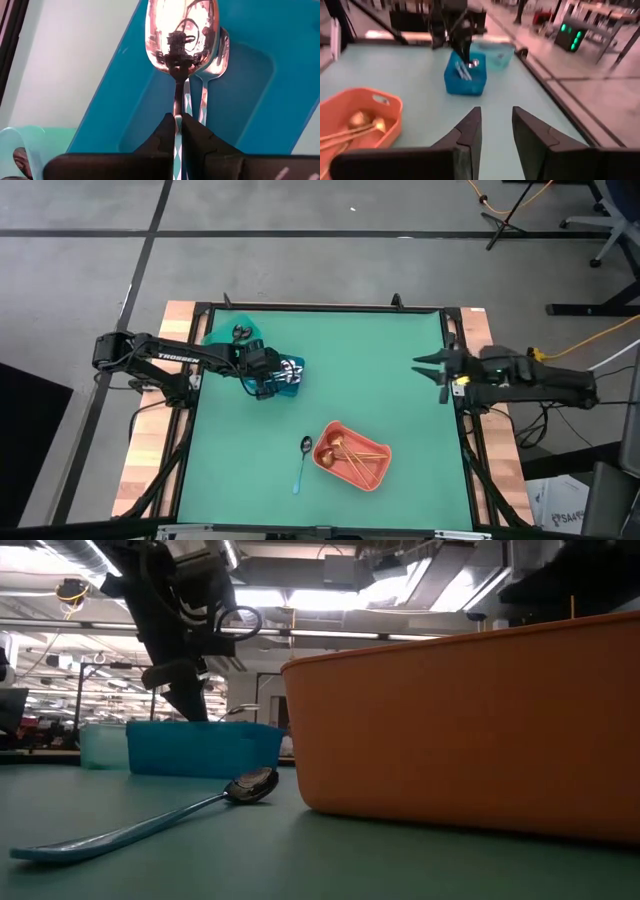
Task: Sort silverware by color (type)
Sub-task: Put the patterned blue spoon into the blue bin
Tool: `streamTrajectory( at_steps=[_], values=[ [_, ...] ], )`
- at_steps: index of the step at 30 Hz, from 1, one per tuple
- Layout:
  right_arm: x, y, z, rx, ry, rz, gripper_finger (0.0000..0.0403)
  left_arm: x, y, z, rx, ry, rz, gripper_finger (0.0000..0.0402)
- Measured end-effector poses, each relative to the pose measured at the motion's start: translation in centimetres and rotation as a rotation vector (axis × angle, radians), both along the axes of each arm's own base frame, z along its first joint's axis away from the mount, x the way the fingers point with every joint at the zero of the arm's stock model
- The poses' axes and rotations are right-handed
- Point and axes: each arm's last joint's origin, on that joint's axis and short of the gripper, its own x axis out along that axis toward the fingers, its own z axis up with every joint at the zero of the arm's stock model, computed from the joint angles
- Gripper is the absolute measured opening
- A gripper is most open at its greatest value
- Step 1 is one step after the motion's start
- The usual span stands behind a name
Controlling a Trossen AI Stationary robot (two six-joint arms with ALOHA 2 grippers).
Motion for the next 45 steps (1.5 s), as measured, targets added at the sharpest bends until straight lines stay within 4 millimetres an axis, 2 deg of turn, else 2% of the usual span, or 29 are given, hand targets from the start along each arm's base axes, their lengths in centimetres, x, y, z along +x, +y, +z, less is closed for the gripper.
streamTrajectory(
  at_steps=[5, 12, 17, 22, 30, 37, 45],
  values=[
    [-2.3, 0.1, -0.5, -0.002, -0.129, 0.000, 0.0097, 0.1, 0.0, 0.1, 0.003, -0.015, 0.000, 0.0009],
    [-4.2, 0.1, -0.9, -0.007, -0.324, 0.000, 0.0097, 0.2, 0.0, 0.1, 0.005, -0.028, 0.000, 0.0009],
    [-3.6, 0.1, -1.3, -0.014, -0.331, 0.000, 0.0097, 0.3, 0.1, 0.2, 0.007, -0.034, 0.001, 0.0009],
    [-2.4, 0.1, -2.9, -0.016, -0.371, 0.000, 0.0097, 0.3, 0.1, 0.2, 0.008, -0.039, 0.001, 0.0009],
    [-0.4, 0.0, -6.8, -0.018, -0.403, 0.001, 0.0097, 0.3, 0.1, 0.2, 0.008, -0.041, 0.001, 0.0009],
    [0.4, 0.0, -9.5, -0.017, -0.397, -0.005, 0.0097, 0.3, 0.1, 0.2, 0.006, -0.041, 0.000, 0.0009],
    [0.5, 0.0, -9.9, 0.014, -0.369, -0.010, 0.0097, 0.4, 0.0, 0.2, 0.018, -0.017, -0.073, 0.0009]
  ],
)
